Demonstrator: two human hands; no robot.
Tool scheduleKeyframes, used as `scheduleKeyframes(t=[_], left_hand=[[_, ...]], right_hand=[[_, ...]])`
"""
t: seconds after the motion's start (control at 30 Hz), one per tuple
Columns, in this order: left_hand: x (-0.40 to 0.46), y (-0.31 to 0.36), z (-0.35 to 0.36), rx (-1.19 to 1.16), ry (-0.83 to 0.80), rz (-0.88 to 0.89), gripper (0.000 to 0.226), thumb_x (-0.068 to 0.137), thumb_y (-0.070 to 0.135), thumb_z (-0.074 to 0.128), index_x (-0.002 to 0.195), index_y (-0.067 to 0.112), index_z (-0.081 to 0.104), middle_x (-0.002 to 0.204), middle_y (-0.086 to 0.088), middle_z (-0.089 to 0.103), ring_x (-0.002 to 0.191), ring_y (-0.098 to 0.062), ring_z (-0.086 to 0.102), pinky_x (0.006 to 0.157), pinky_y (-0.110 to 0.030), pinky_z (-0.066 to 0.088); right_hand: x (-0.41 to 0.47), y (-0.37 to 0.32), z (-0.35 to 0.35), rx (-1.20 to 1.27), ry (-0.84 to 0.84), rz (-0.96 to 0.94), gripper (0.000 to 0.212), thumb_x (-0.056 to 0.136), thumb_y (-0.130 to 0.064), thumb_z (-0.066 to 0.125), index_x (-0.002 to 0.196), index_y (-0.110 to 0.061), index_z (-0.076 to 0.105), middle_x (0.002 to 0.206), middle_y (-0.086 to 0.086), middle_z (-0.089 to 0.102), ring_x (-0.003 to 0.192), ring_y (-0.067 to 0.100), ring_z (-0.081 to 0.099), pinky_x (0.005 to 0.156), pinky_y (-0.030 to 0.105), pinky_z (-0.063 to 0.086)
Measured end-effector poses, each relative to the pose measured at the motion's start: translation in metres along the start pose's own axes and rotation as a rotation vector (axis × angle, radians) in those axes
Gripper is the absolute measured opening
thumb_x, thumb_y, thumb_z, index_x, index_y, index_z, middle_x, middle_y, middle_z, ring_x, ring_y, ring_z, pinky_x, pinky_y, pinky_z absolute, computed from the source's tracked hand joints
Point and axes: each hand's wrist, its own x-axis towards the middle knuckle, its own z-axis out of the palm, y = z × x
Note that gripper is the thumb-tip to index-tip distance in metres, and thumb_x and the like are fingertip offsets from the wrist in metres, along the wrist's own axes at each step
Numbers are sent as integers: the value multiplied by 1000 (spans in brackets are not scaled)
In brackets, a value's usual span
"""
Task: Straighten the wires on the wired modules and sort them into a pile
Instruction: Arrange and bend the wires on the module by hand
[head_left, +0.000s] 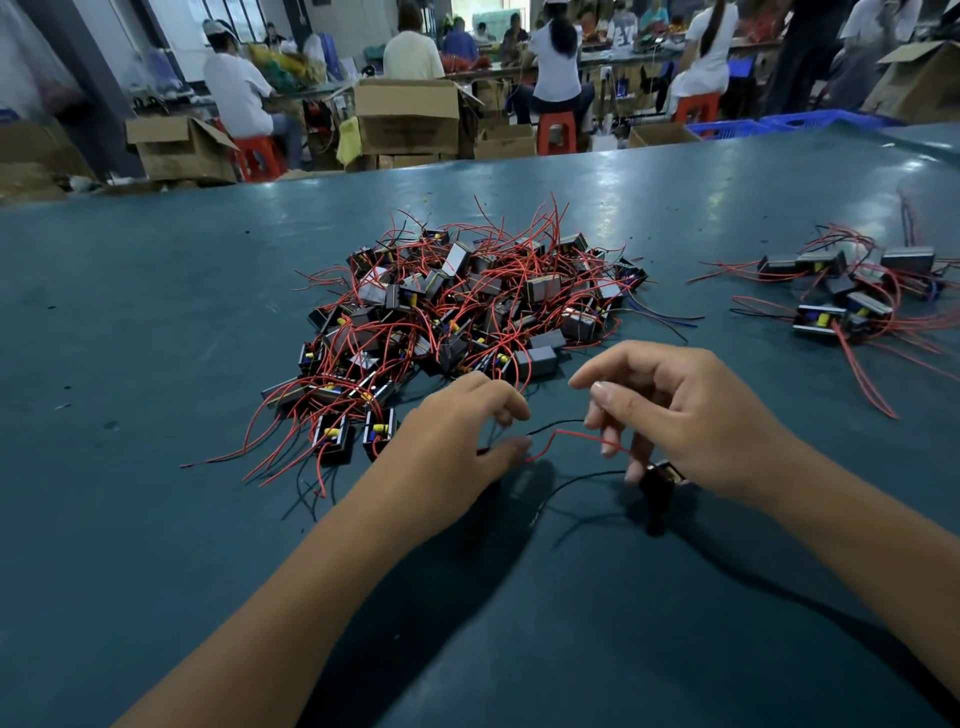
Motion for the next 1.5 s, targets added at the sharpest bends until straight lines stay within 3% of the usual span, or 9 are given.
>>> scheduleKeyframes(t=[0.13, 0.37, 0.6, 0.8, 0.97, 1.13, 1.23, 1.37, 1.5], left_hand=[[0, 10, 8, 30, -39, 46, 28, 92, 39, 67, 117, 27, 62, 112, 16, 65, 92, -4, 55, 84, -32, 47], [0, 9, 8, -33, 77, -45, 23, 104, 32, 49, 90, 16, 57, 74, 0, 62, 66, -21, 55, 66, -43, 48], [1, 14, 9, -61, 138, -84, 45, 104, 37, 46, 75, 5, 57, 60, -12, 58, 57, -28, 53, 62, -51, 43], [1, 17, 12, -8, 143, -131, 44, 104, 38, 46, 68, 13, 53, 58, -5, 61, 58, -28, 57, 63, -47, 49], [1, 16, 11, -91, 173, -208, 24, 102, 39, 50, 91, 22, 63, 62, 1, 66, 66, -22, 63, 67, -45, 52], [1, 19, 12, -154, 163, -183, 30, 102, 43, 49, 80, 25, 56, 55, 1, 65, 58, -17, 62, 65, -45, 52], [2, 22, 15, -185, 117, -147, 37, 103, 47, 45, 80, 22, 59, 56, -3, 63, 60, -23, 62, 64, -46, 52], [2, 22, 16, -266, 116, -122, 36, 104, 35, 49, 81, 16, 69, 60, 7, 68, 49, -8, 58, 52, -25, 44], [3, 23, 15, -505, 88, -184, 35, 104, 28, 50, 83, 18, 75, 64, 1, 71, 43, -17, 53, 42, -24, 43]], right_hand=[[1, 4, 5, -99, -46, -30, 16, 90, -12, 70, 98, -26, 64, 82, 5, 69, 68, 16, 67, 53, 26, 55], [1, 1, -3, -405, 90, -204, 20, 82, -31, 78, 87, -34, 59, 82, -11, 67, 74, 10, 66, 62, 23, 53], [7, -3, -1, -507, -422, 56, 17, 81, -34, 81, 90, -35, 67, 86, -22, 70, 78, -4, 66, 69, 7, 46], [8, -3, 10, -703, -527, 115, 14, 86, -39, 74, 96, -38, 65, 80, -21, 68, 72, -3, 61, 65, 11, 45], [8, 0, 7, -749, -183, 54, 13, 93, -23, 65, 85, -34, 64, 77, -15, 69, 73, -2, 62, 66, 15, 45], [9, 3, 12, -337, 168, 242, 14, 94, -13, 62, 81, -18, 64, 65, -2, 70, 50, 8, 64, 47, 16, 45], [9, 2, 19, -190, 224, 289, 12, 95, -15, 62, 84, -17, 65, 62, -2, 69, 49, 8, 58, 46, 16, 42], [8, -2, 28, 29, 224, 323, 11, 98, -10, 57, 90, -11, 64, 61, -1, 65, 48, 9, 51, 44, 18, 39], [6, -5, 32, 150, 214, 319, 12, 99, -9, 53, 91, -11, 63, 60, -1, 59, 46, 8, 43, 43, 18, 33]])
